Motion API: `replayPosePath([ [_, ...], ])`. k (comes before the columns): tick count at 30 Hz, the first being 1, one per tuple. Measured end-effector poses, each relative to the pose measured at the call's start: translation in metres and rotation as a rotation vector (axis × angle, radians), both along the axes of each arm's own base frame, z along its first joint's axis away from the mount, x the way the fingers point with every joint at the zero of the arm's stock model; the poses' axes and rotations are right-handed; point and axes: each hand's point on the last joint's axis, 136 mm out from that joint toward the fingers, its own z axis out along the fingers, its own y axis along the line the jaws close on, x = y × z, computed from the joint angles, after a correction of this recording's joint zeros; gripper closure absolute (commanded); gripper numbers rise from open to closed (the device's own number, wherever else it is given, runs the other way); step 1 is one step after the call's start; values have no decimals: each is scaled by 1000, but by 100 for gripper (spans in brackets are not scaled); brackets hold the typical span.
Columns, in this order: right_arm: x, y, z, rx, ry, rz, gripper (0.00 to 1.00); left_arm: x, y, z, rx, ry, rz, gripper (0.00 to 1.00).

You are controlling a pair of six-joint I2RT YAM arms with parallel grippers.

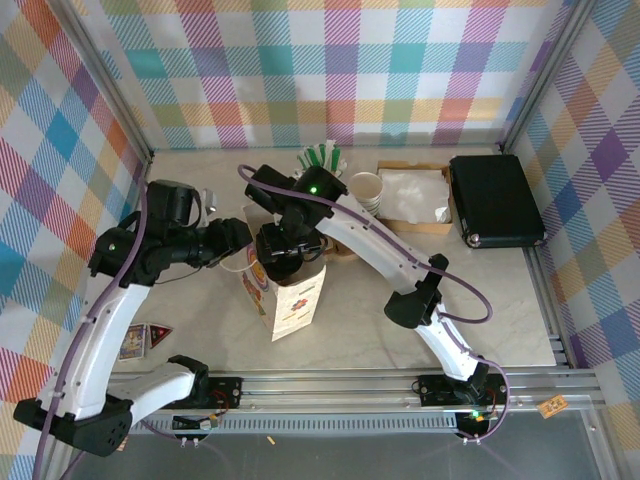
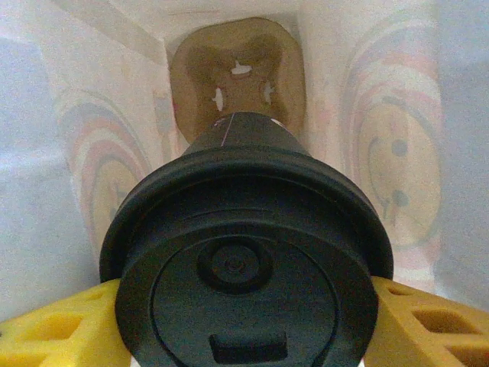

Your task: Pack the takeout coffee

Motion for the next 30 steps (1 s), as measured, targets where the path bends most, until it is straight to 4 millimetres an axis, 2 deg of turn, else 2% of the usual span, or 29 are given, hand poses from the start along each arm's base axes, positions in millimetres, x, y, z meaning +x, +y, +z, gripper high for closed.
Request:
replayPosePath([
  [2, -4, 2, 0, 0, 0, 9, 84, -2, 1, 1, -4, 2, 6, 53],
  [6, -14, 7, -1, -8, -9, 24, 84, 0, 1, -10, 12, 60, 10, 57],
  [12, -15, 10, -9, -30, -7, 24, 84, -1, 6, -21, 47, 111, 30, 68],
  [18, -22, 13, -11, -35, -1, 42, 84, -7, 13, -36, 100, 187, 48, 69],
  [24, -23, 14, -11, -34, -1, 43, 83, -8, 14, -48, 125, 237, 41, 100],
  [30, -23, 14, -11, -34, 1, 43, 83, -12, 10, -51, 113, 227, -2, 100],
])
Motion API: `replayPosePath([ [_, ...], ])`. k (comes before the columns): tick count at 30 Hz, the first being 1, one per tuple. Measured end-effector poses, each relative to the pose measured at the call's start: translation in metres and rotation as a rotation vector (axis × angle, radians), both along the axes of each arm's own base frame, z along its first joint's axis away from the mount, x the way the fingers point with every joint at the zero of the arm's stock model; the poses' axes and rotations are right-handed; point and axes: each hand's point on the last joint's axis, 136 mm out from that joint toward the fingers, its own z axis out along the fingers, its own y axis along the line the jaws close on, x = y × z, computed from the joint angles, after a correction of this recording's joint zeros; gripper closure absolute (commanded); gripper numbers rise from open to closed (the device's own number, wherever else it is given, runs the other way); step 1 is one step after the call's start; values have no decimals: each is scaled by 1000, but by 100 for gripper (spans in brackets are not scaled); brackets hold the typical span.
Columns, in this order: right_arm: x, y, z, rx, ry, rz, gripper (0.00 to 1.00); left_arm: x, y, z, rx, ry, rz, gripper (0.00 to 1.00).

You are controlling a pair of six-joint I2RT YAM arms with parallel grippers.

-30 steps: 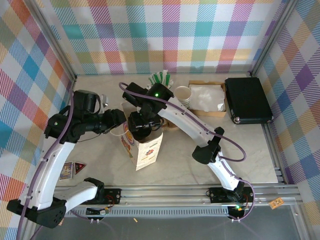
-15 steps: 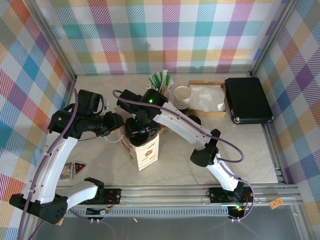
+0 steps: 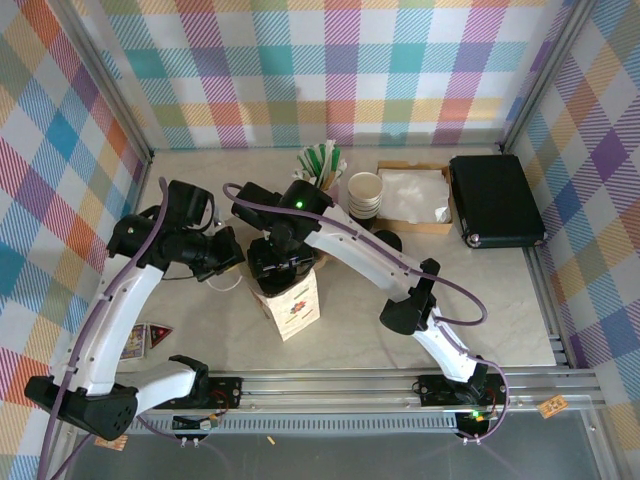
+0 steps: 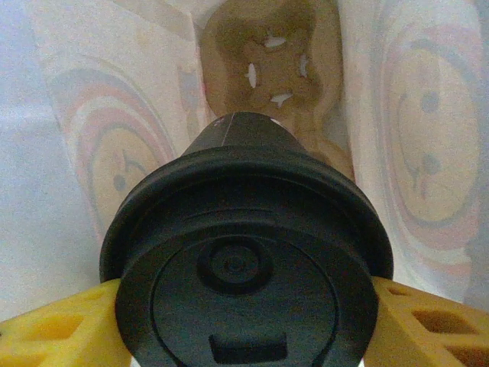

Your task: Pack the takeout coffee

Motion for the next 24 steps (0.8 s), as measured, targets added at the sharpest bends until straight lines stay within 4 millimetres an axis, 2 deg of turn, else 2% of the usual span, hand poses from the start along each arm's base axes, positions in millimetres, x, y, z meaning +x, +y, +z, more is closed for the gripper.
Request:
replayPosePath([
  [9, -1, -2, -8, -26, 13, 0, 83, -13, -12, 2, -86, -53, -63, 100],
  [17, 1, -4, -10, -36, 8, 6, 83, -13, -17, 2, -94, -80, -85, 100],
  [24, 11, -9, -9, -34, 10, -27, 84, -13, -21, 4, -109, -86, -97, 100],
])
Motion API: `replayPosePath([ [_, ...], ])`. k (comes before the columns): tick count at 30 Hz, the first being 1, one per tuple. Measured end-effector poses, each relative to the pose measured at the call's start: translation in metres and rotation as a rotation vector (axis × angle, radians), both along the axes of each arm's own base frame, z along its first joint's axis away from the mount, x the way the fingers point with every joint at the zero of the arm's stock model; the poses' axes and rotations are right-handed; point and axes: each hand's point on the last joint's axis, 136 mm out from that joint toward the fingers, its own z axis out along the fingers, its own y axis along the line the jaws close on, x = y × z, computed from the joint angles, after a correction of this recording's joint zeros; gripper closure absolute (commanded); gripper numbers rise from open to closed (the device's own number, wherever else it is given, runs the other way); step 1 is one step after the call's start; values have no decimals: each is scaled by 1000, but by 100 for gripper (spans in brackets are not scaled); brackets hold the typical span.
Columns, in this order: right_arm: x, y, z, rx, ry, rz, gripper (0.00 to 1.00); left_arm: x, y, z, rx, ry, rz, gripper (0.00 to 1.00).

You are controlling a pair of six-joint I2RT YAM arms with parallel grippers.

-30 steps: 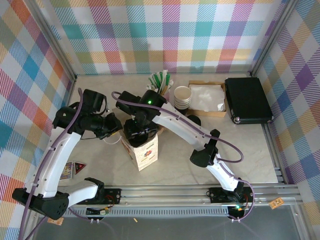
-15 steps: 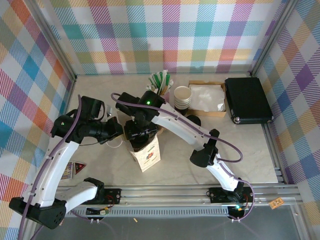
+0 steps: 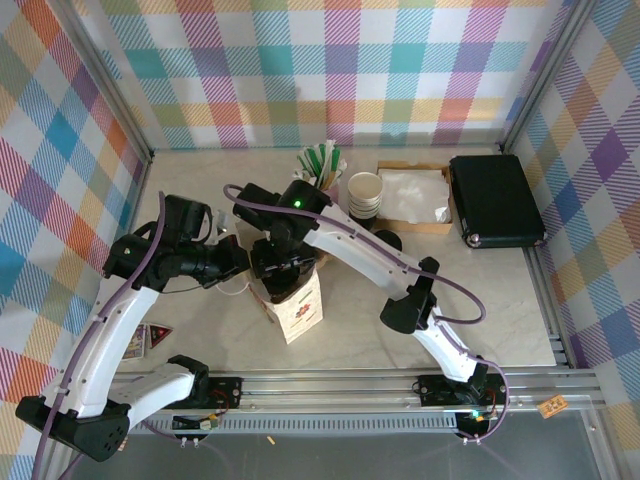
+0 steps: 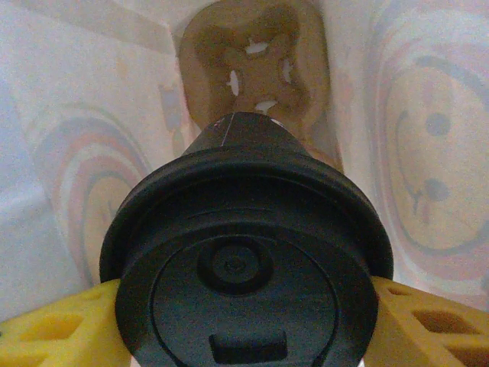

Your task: Pack the takeout coffee

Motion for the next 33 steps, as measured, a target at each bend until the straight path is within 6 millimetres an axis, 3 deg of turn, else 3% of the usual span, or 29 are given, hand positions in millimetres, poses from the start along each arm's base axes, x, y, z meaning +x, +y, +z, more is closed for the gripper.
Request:
replayPosePath([
  [7, 16, -9, 2, 11, 14, -99, 85, 1, -7, 5, -30, -17, -23, 100],
  [15, 12, -13, 18, 60, 31, -159, 87, 0, -19, 8, -69, -46, -67, 100],
  [22, 12, -13, 18, 60, 32, -157, 87, -2, -20, 6, -76, -66, -78, 100],
  [33, 11, -6, -2, 4, 18, -76, 86, -1, -14, -4, -39, -69, -54, 100],
])
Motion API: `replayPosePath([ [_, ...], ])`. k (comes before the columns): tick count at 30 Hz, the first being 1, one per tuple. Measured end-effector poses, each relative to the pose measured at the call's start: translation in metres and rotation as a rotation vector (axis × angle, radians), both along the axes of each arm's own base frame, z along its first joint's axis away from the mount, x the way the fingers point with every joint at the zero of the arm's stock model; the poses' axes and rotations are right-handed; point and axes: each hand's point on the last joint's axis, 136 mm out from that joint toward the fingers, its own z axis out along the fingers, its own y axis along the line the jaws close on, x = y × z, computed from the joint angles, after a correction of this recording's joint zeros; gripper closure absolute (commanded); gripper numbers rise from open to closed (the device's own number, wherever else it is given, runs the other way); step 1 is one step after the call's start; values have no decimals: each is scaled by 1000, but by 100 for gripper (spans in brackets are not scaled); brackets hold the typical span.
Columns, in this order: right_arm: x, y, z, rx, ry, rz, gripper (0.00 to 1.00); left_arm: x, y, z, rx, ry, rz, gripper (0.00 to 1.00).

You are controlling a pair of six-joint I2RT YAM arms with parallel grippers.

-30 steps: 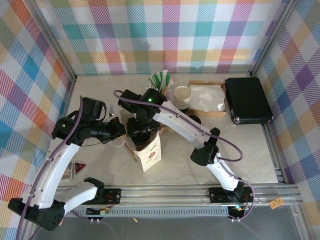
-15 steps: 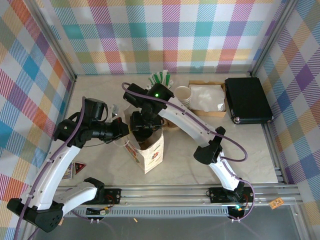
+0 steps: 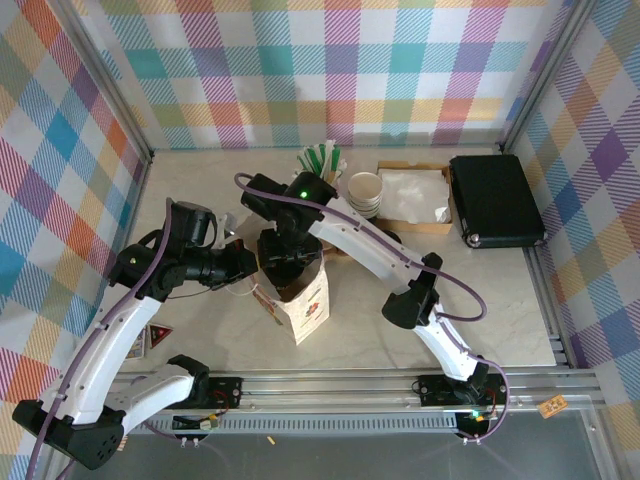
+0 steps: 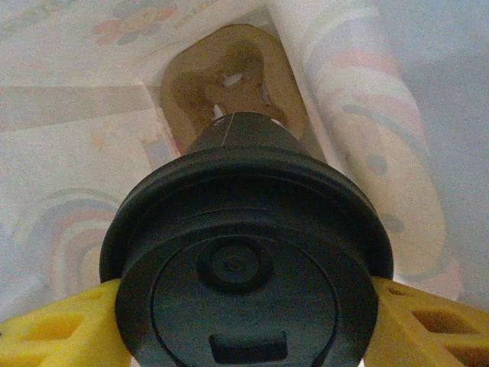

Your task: Pack the takeout coffee

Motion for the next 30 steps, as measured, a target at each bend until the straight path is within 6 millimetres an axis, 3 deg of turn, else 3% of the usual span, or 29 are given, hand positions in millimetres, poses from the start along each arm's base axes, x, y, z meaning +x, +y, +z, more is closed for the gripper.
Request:
replayPosePath([
  [4, -3, 2, -1, -11, -15, 57, 86, 1, 6, 1, 20, -22, 26, 99],
  [8, -8, 5, -1, -17, -26, 116, 87, -1, 17, 3, 51, -39, 72, 68],
  [11, -12, 7, -2, -24, -35, 150, 87, -4, 27, 7, 72, -51, 117, 60],
  [24, -16, 12, -14, -54, -36, 211, 87, 4, 38, 3, 128, -8, 195, 64],
  [30, -16, 14, -24, -75, -22, 224, 87, 8, 40, 2, 126, 9, 220, 73],
])
